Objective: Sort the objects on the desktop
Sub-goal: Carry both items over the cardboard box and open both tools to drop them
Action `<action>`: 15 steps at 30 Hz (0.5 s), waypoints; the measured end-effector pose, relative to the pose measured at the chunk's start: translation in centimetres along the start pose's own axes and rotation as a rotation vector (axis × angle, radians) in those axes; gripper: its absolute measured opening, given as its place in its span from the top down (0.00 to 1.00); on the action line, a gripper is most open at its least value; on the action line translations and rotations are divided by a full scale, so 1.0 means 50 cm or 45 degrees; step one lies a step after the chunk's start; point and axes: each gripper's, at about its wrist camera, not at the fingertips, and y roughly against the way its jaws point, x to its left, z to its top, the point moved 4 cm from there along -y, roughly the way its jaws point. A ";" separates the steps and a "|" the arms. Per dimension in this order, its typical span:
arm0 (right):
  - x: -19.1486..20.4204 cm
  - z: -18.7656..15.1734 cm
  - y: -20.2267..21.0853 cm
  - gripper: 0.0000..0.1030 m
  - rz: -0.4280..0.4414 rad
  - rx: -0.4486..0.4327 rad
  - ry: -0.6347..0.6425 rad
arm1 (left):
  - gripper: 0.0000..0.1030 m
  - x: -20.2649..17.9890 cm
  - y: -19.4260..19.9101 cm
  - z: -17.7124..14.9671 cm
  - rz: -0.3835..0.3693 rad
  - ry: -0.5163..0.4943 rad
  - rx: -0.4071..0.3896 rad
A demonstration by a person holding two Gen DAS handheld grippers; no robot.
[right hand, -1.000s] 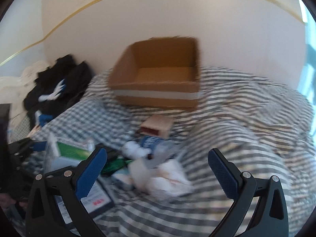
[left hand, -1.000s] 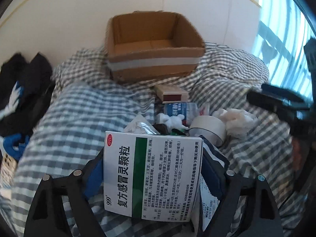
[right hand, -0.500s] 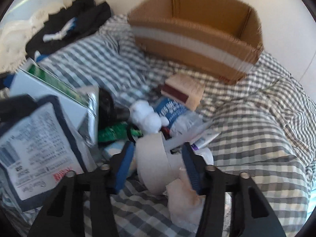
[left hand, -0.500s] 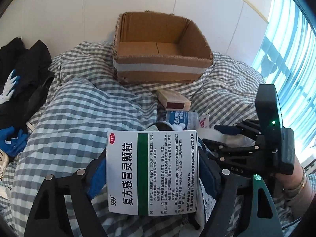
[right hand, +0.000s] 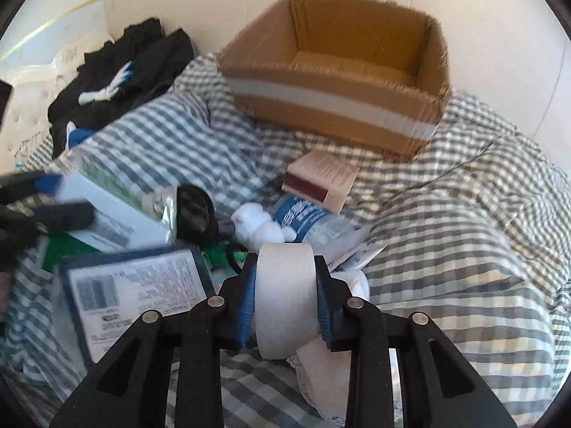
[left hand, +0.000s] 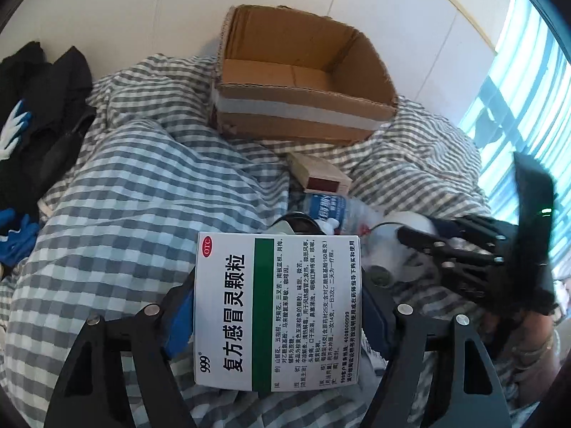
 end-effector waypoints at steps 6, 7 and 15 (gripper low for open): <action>-0.007 0.042 0.076 0.72 0.002 -0.119 -0.004 | 0.25 -0.017 0.034 0.018 0.064 -0.021 -0.044; -0.010 0.053 0.091 0.72 0.002 -0.146 -0.007 | 0.25 -0.020 0.044 0.026 0.078 -0.032 -0.065; -0.033 0.139 0.180 0.72 0.015 -0.288 -0.041 | 0.24 -0.047 0.106 0.143 0.027 -0.065 -0.225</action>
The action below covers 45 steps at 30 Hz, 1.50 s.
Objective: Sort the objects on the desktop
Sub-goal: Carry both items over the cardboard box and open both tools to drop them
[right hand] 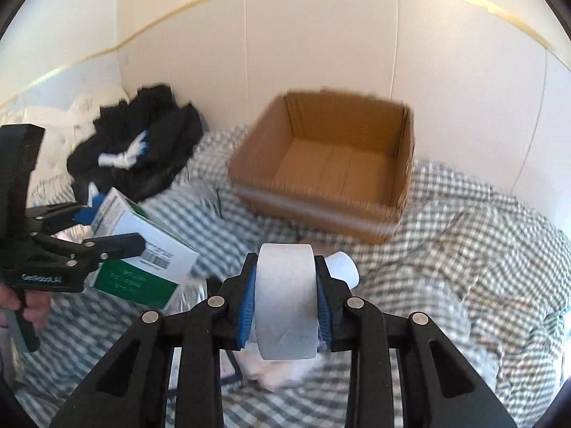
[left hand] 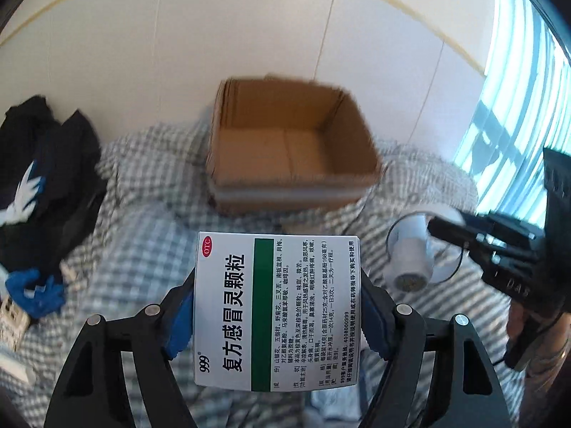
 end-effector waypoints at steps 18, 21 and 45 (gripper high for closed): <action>-0.140 0.049 -0.118 0.72 0.130 0.055 -0.335 | 0.24 0.011 -0.114 0.093 -0.034 0.000 0.022; -0.151 0.085 -0.121 0.72 0.117 0.035 -0.312 | 0.24 0.005 -0.123 0.128 -0.069 -0.006 -0.006; -0.299 0.319 -0.453 0.72 -0.078 0.063 -0.210 | 0.24 0.055 -0.458 0.392 0.099 -0.036 -0.050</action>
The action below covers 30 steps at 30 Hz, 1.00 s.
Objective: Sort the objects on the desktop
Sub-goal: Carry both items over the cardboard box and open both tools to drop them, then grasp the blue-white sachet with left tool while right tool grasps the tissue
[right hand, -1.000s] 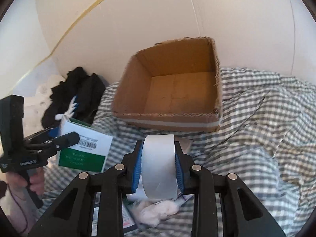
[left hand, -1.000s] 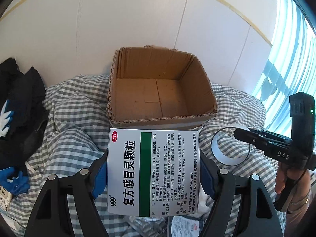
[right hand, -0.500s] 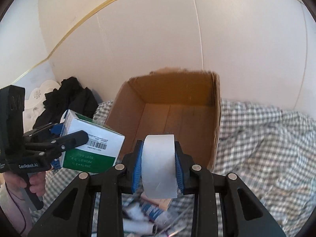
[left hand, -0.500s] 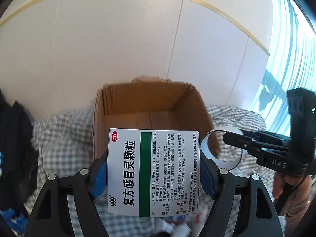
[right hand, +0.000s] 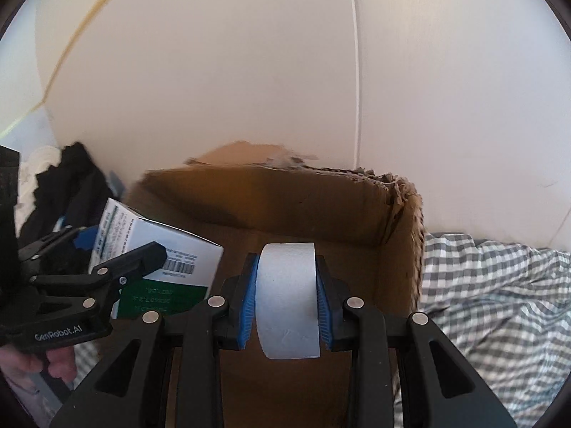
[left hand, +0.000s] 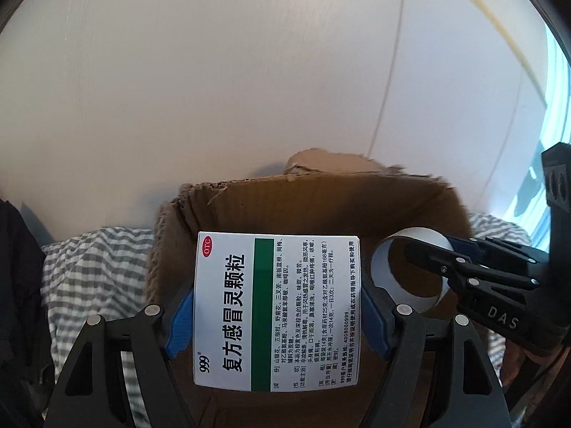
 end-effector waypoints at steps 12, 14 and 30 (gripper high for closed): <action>0.005 0.029 0.025 0.38 -0.062 -0.112 0.033 | 0.09 0.009 -0.019 -0.004 0.007 0.011 0.009; 0.002 0.027 0.052 0.38 -0.063 -0.118 0.021 | 0.07 0.012 0.004 -0.005 0.008 0.026 -0.004; 0.058 -0.064 0.403 0.38 -0.159 -0.206 0.068 | 0.06 -0.025 0.334 -0.037 0.099 0.027 -0.076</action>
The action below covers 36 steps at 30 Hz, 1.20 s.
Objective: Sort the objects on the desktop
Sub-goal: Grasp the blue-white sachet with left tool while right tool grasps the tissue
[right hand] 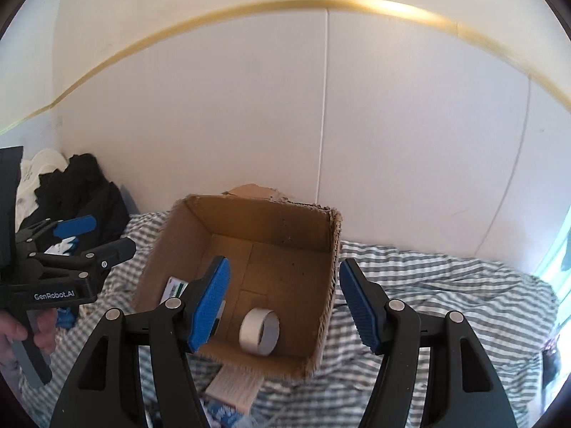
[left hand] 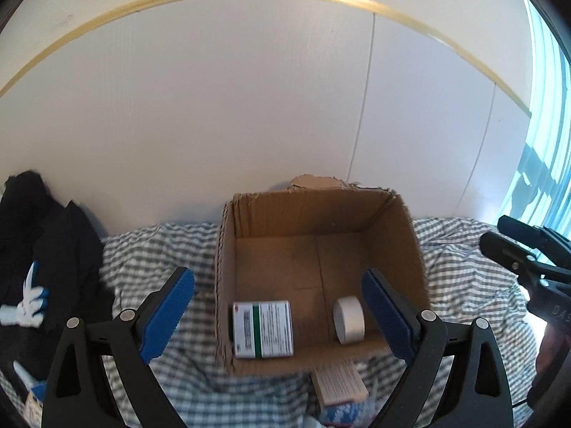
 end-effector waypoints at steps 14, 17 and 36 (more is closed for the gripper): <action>0.056 -0.084 0.133 0.38 0.039 0.035 0.040 | 0.06 -0.028 0.133 -0.108 0.033 -0.046 0.020; 0.059 -0.135 0.142 0.38 0.045 0.067 0.044 | 0.06 -0.028 0.145 -0.160 0.049 -0.075 0.031; 0.111 -0.477 0.053 0.38 0.085 0.404 -0.007 | 0.10 -0.048 0.089 -0.539 -0.143 -0.092 0.524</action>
